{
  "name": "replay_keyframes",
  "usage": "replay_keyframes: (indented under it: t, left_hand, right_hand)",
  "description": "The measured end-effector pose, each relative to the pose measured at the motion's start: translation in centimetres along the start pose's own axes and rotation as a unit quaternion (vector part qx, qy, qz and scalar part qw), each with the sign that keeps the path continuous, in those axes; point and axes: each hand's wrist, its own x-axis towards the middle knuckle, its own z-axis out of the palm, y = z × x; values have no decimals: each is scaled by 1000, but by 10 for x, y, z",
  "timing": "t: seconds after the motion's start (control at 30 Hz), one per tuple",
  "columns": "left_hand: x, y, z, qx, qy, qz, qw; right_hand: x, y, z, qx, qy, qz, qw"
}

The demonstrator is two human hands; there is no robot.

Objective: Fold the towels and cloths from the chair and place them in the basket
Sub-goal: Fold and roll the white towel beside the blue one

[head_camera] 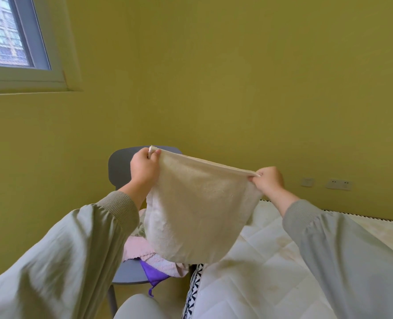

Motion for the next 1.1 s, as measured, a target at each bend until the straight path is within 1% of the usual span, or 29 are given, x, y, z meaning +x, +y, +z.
replay_keyframes:
  t: [0.07,0.13,0.17,0.2,0.23,0.27,0.3,0.33,0.37,0.43,0.47,0.5,0.53,0.6,0.63,0.7,0.77,0.8,0.87,0.93,1.0,1.03,1.1]
  left_hand:
    - [1,-1,-3,-4,-5,-1,1000]
    - [1,-2,-4,-3,-24,-8,1000]
    - [1,-2,-3,-3,-41,-21,999]
    - [1,-2,-3,-12,-69,-49,996]
    - [3,-4,-2,-36,-111,-101,988]
    - [3,-4,-2,-72,-165,-170,969]
    - [4,-4,-4,-101,-215,-239,942]
    - [5,-4,-6,-112,-257,-289,915]
    - [7,-5,-6,-113,-291,-316,896]
    - [9,-5,0,-111,-323,-336,878]
    - [9,-6,6,-110,-317,-336,880]
    - [9,-10,16,-105,-296,-328,891]
    - [9,-15,28,-87,-266,-308,909]
    - [5,-30,53,8,-227,-222,948]
    - [3,-38,66,76,-230,-169,955]
    - [-4,-54,92,196,-235,-82,949]
    - [-9,-75,113,252,-220,-46,941]
    - [-12,-84,123,256,-206,-47,943]
    - [-14,-107,150,217,-199,-90,951]
    - [-19,-123,172,105,-205,-184,955]
    - [-20,-134,195,-11,-205,-276,939]
    - [-18,-139,204,-42,-209,-301,929]
    - [-12,-146,220,-75,-219,-330,915]
  right_hand:
    - [-1,-2,-4,128,12,30,991]
    - [-4,-3,-8,248,31,69,966]
    - [-6,-4,-10,280,47,80,955]
    - [-8,-5,-13,288,67,80,952]
    - [-7,-4,-17,283,89,71,952]
    - [-6,-2,-20,274,110,57,954]
    - [-4,0,-23,260,123,48,956]
    - [-3,2,-27,245,127,46,960]
    - [2,7,-28,226,126,53,965]
    - [10,14,-32,195,101,80,972]
    - [14,18,-34,172,81,92,977]
    - [17,23,-34,141,60,101,983]
    - [24,33,-32,112,44,115,986]
    - [34,53,-27,74,29,118,990]
    - [40,66,-23,47,26,109,993]
    - [53,93,-11,1,30,94,995]
    - [59,119,1,-27,31,101,994]
    - [61,130,7,-33,34,99,994]
    - [70,156,22,-35,33,113,992]
    - [74,172,35,15,26,150,988]
    - [81,186,48,85,1,178,980]
    - [84,192,53,111,-19,193,975]
    - [92,204,63,126,-63,216,966]
